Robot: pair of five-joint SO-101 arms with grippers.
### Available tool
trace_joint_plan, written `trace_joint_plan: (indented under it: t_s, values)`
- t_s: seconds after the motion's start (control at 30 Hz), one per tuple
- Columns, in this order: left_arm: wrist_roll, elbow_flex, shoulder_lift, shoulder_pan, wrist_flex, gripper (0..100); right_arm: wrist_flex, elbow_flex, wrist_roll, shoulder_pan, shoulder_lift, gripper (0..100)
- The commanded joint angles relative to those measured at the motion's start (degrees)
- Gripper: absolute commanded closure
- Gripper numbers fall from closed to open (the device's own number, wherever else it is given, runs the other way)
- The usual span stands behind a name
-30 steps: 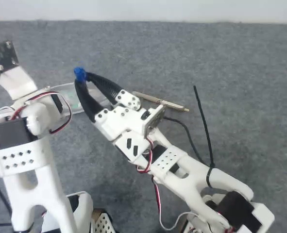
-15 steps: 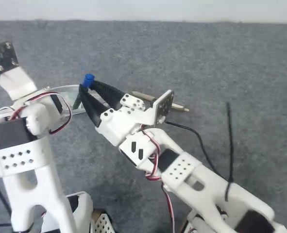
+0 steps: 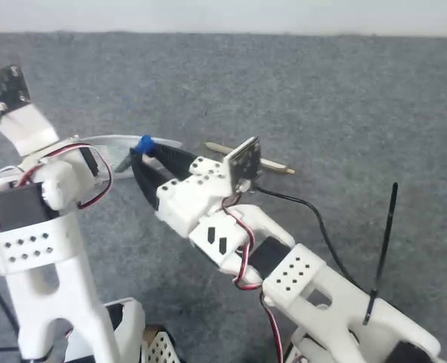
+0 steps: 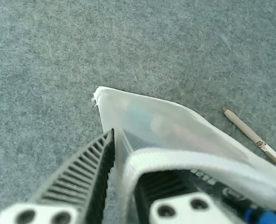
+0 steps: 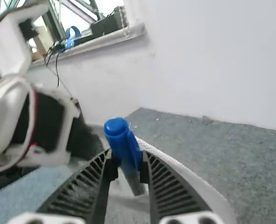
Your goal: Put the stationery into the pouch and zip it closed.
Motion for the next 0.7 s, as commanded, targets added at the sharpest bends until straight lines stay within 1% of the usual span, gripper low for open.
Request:
trace_joint_plan:
  t_s: [0.0,0.1,0.17,0.23,0.37,0.53,0.6,0.67]
  values:
    - [0.62,-0.75,0.18,0.09,-2.20,99,2.77,-0.62,4.13,-2.33,-2.95,91.8]
    - [0.62,0.04,-0.09,0.09,-2.55,99,4.70,-0.79,5.80,-2.24,-3.30,79.8]
    - [0.62,0.13,-0.09,0.09,-2.64,99,5.41,-0.79,5.71,-2.24,-3.30,74.7]
    - [0.62,0.13,-0.09,0.09,-2.64,99,5.67,-0.79,5.71,-2.24,-3.30,75.3]
    - [0.62,0.13,-0.09,0.09,-2.64,99,5.41,-0.79,5.80,-2.15,-3.30,79.8]
    - [0.53,0.22,-0.09,0.09,-2.64,99,5.93,-1.67,5.89,-1.54,-3.38,80.1]
    - [0.53,0.22,-0.09,0.09,-2.64,99,8.22,-3.16,5.89,-0.04,-3.47,80.3]
    - [0.53,0.22,-0.09,0.09,-2.64,99,13.32,-5.80,5.63,1.80,-4.18,80.3]
